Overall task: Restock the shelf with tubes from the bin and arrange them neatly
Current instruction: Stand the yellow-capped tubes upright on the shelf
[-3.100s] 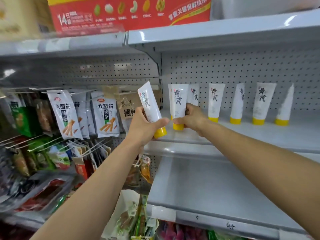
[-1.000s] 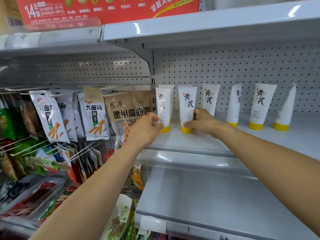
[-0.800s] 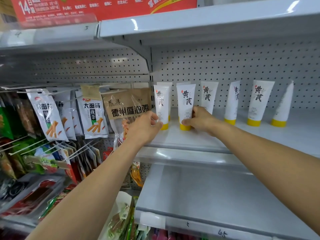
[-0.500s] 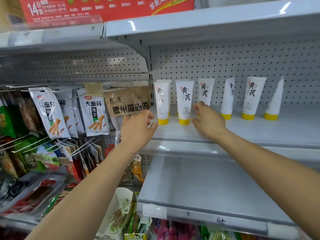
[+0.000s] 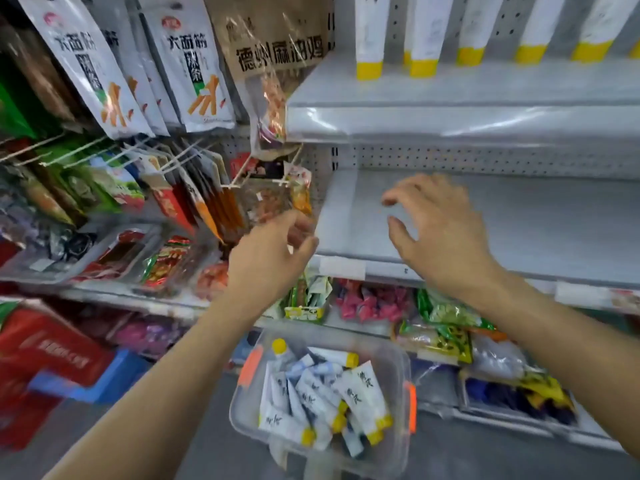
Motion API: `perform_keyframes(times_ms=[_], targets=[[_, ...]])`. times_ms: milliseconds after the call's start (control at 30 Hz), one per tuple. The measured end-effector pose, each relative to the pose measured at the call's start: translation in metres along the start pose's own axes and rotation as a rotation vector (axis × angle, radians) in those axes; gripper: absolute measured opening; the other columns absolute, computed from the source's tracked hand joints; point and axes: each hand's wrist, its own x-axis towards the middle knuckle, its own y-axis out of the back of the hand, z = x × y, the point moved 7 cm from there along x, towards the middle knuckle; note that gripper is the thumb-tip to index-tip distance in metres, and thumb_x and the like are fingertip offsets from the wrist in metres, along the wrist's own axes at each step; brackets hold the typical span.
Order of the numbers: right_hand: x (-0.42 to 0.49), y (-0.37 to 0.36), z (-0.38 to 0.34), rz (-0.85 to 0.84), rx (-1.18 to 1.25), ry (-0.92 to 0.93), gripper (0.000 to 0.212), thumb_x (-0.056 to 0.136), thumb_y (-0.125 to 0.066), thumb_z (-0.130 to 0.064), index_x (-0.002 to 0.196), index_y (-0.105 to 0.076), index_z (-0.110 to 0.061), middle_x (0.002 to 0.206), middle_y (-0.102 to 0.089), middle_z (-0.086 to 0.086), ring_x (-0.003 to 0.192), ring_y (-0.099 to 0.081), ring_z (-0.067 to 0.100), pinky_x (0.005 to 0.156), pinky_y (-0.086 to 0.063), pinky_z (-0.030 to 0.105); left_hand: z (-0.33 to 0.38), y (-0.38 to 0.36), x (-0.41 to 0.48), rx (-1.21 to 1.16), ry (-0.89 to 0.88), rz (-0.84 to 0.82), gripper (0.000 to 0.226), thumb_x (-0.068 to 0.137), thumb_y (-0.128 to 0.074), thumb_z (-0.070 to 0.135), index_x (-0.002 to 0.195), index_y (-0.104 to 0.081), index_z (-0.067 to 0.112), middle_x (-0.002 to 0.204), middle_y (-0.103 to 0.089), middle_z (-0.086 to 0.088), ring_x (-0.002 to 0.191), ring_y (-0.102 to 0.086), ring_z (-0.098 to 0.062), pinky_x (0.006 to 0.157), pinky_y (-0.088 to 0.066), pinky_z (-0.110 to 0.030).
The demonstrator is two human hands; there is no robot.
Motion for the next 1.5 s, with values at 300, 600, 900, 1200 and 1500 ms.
perform_keyframes(times_ms=[300, 600, 900, 1200, 1500], targets=[[-0.152, -0.213, 0.005, -0.899, 0.265, -0.311, 0.022, 0.089, -0.056, -0.025, 0.11, -0.06, -0.019, 0.113, -0.063, 0.0, 0.103, -0.06, 0.023, 0.077, -0.049, 0.032, -0.147, -0.193, -0.108, -0.278, 0.573, -0.492, 0.01, 0.08, -0.066, 0.039, 0.078, -0.058, 0.033, 0.075, -0.066, 0.004, 0.07, -0.063, -0.022, 0.069, -0.051, -0.034], [-0.312, -0.361, 0.054, -1.316, 0.233, -0.804, 0.03, 0.089, -0.059, -0.014, 0.117, -0.054, -0.005, 0.122, -0.059, 0.015, 0.117, -0.056, 0.033, 0.077, -0.044, 0.027, -0.217, -0.379, -0.223, -0.489, 1.243, -0.664, 0.051, 0.09, -0.062, 0.024, 0.129, -0.046, -0.004, 0.126, -0.057, -0.02, 0.115, -0.058, -0.035, 0.085, -0.049, -0.031], [-0.369, -0.422, 0.055, -1.361, 0.057, -0.837, 0.084, 0.08, -0.075, -0.034, 0.138, -0.026, 0.001, 0.136, -0.041, 0.018, 0.123, -0.051, 0.036, 0.091, -0.046, 0.04, -0.246, -0.436, -0.223, -0.086, 1.164, -0.513, 0.099, 0.088, -0.061, 0.044, 0.151, 0.003, 0.002, 0.156, -0.027, -0.013, 0.137, -0.037, -0.031, 0.105, -0.034, -0.038], [-0.348, -0.393, 0.05, -1.23, 0.403, -1.179, 0.066, 0.069, -0.073, -0.042, 0.122, -0.048, -0.012, 0.118, -0.063, 0.004, 0.111, -0.061, 0.027, 0.087, -0.05, 0.033, -0.228, -0.418, -0.221, -0.512, 1.403, -0.432, 0.045, 0.069, -0.079, 0.016, 0.107, -0.06, 0.001, 0.092, -0.065, -0.011, 0.082, -0.062, -0.028, 0.068, -0.053, -0.028], [-0.253, -0.291, 0.012, -1.073, 0.948, -1.23, 0.038, 0.073, -0.076, -0.024, 0.107, -0.059, -0.023, 0.089, -0.072, 0.012, 0.057, -0.064, 0.028, 0.051, -0.055, 0.035, -0.168, -0.292, -0.169, -0.95, 1.228, -0.261, 0.053, 0.064, -0.082, 0.047, 0.094, -0.069, 0.005, 0.078, -0.071, -0.015, 0.072, -0.067, -0.033, 0.077, -0.058, -0.049]])
